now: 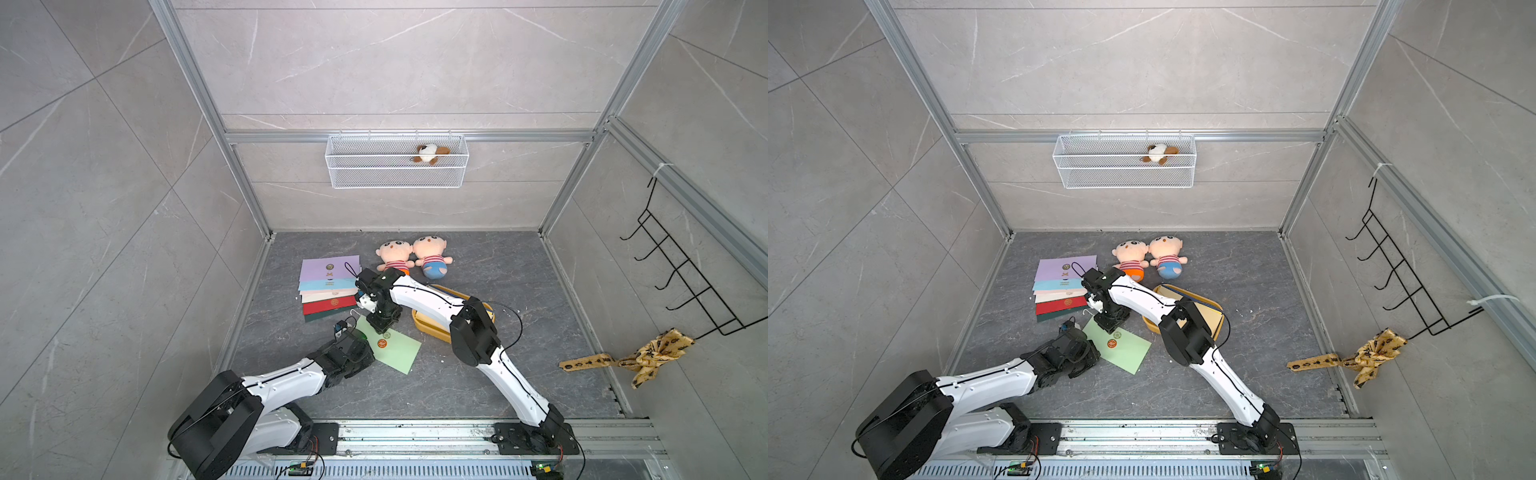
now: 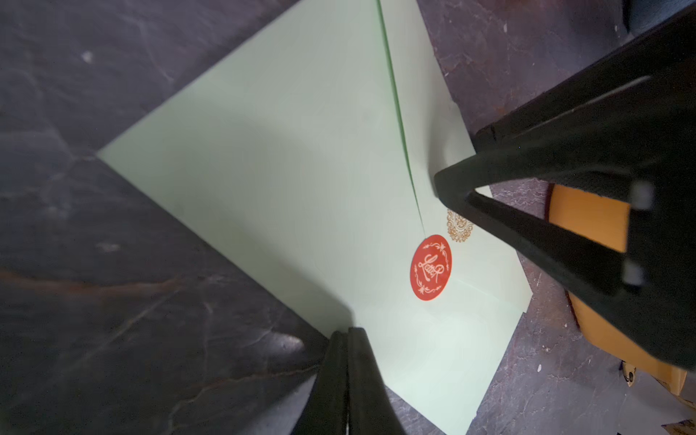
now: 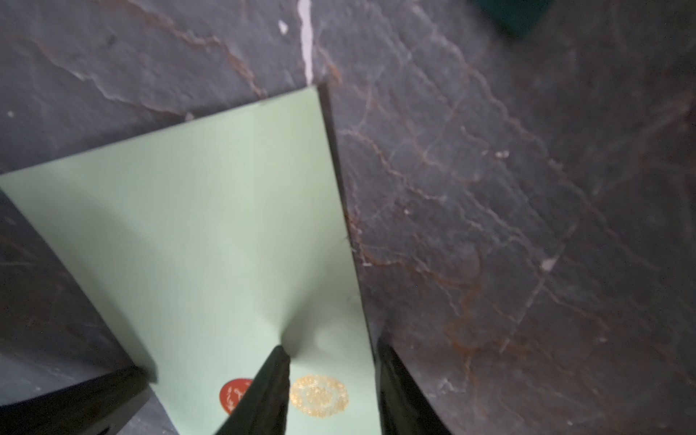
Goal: Put the sealed envelopes into the storage box
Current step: Pick up the envelope from the center of the board.
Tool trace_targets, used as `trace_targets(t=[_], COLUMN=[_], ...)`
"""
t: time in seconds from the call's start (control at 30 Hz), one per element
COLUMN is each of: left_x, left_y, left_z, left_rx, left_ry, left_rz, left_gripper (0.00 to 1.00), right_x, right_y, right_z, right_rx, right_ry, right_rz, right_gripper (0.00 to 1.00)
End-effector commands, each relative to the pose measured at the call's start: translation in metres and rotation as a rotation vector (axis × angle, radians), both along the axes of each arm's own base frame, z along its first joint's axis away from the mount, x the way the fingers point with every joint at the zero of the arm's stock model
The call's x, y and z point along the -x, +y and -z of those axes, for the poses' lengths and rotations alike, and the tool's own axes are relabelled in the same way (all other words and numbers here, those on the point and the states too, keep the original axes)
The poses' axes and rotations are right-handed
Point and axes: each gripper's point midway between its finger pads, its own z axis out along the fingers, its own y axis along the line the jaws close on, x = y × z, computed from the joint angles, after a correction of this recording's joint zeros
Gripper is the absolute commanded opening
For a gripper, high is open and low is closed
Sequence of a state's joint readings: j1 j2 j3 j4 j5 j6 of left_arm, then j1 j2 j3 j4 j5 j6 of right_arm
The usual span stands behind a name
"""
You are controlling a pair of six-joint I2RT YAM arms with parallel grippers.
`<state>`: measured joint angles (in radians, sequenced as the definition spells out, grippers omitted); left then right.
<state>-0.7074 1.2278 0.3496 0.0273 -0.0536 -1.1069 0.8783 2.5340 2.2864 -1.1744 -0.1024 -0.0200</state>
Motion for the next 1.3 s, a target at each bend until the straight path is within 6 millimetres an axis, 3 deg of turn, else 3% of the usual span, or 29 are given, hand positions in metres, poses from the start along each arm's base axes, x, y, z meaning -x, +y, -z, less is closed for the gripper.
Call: trace_targets(t=[0.0,0.67,1.27], left_x=[0.041,0.043,0.042], left_y=[0.043,0.045,0.044], left_z=[0.043,0.046,0.047], left_rx=[-0.204,-0.209,-0.210], left_ry=[0.173,0.179,0.176], left_rz=[0.005,0.002,0.004], left_gripper=[0.07,0.07,0.07], right_x=[0.032,0.033,0.036], right_y=[-0.001,0.020,0.012], right_z=[0.015,-0.038,-0.076], right_rx=[0.020,-0.213,-0.332], right_ry=[0.129,0.241,0.297], right_rz=[-0.031,0.028,0.060], right_gripper=[0.41,0.39,0.39])
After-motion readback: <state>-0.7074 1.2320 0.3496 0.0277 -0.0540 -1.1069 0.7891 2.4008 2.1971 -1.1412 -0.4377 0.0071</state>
